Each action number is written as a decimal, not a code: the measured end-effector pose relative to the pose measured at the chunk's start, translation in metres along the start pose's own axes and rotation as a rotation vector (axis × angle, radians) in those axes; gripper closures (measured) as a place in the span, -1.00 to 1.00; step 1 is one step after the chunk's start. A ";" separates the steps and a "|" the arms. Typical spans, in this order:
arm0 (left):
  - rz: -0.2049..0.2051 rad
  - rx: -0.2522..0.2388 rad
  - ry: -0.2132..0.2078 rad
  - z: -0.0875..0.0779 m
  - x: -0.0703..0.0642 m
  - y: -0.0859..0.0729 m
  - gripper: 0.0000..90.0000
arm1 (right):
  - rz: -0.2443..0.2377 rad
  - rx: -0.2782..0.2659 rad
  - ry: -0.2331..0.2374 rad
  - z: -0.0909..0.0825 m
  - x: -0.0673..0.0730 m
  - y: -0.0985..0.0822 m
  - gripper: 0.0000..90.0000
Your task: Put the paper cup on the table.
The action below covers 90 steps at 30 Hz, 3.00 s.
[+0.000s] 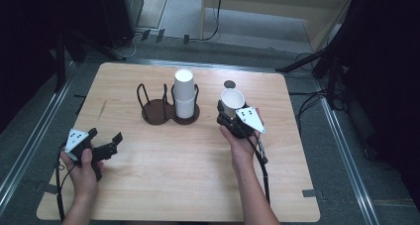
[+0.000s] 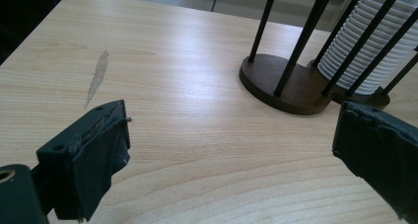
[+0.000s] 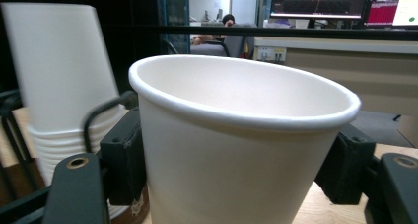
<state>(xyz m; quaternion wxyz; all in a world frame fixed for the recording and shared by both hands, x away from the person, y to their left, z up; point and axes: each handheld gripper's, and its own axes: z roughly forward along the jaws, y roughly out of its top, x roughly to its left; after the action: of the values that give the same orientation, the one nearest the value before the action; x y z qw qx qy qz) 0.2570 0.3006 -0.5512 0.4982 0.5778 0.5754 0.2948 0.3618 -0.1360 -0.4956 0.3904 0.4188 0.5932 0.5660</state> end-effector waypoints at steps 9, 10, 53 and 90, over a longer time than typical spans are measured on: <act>-0.002 0.000 0.002 0.000 0.000 0.000 -0.97 | -0.015 0.068 -0.032 0.024 -0.029 -0.016 -0.41; -0.002 0.001 0.001 0.000 0.000 0.000 -0.97 | -0.015 0.068 -0.032 0.024 -0.029 -0.016 -0.41; -0.028 0.006 -0.009 0.001 0.002 0.001 -0.97 | 0.023 0.266 -0.086 0.052 -0.045 -0.041 -0.49; -0.033 0.010 -0.014 0.001 0.003 0.001 -0.97 | 0.055 0.265 -0.082 0.003 -0.048 -0.020 -1.00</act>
<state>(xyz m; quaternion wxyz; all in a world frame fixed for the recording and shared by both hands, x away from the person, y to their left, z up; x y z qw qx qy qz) 0.2589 0.3035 -0.5517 0.5040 0.5727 0.5830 0.2794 0.3800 -0.1801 -0.5163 0.3396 0.5056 0.6347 0.4757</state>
